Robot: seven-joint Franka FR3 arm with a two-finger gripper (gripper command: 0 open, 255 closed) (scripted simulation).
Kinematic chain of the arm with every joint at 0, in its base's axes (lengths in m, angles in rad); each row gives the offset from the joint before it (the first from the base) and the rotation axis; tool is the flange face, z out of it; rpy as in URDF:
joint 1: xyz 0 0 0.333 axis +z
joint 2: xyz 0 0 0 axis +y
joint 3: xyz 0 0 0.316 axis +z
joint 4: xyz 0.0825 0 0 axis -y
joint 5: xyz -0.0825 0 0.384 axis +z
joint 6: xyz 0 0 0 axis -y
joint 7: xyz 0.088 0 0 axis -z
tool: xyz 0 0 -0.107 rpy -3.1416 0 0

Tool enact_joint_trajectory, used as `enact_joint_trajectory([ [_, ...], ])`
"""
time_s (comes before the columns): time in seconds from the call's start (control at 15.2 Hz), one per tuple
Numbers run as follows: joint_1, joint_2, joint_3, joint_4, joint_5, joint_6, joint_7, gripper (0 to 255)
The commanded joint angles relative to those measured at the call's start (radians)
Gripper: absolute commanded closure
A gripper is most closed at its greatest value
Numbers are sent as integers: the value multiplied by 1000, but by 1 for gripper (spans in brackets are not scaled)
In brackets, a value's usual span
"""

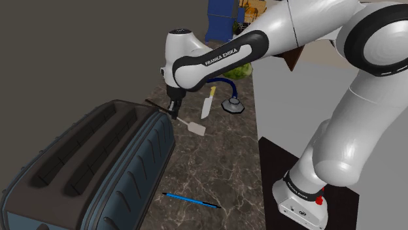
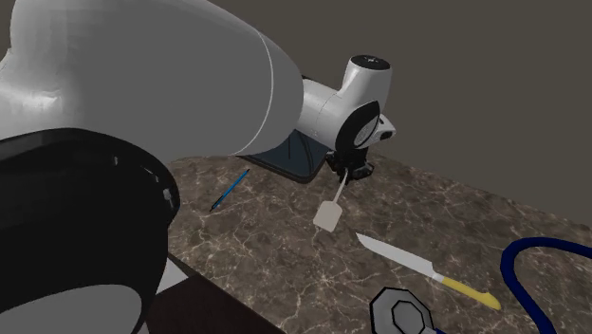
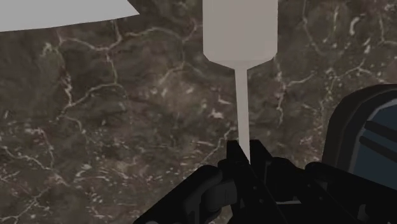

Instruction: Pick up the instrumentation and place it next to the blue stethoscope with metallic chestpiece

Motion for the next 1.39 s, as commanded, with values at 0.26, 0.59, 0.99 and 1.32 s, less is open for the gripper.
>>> enact_joint_trajectory([
  [0.26, -2, -35, 0, 42, 8, -77, -6, 255],
  [0.59, -3, -59, -1, 83, 13, -142, -9, 255],
  [0.99, -24, -40, -21, 159, 13, -199, -50, 255],
  [1.32, -65, 39, -58, 248, 9, -211, -127, 255],
])
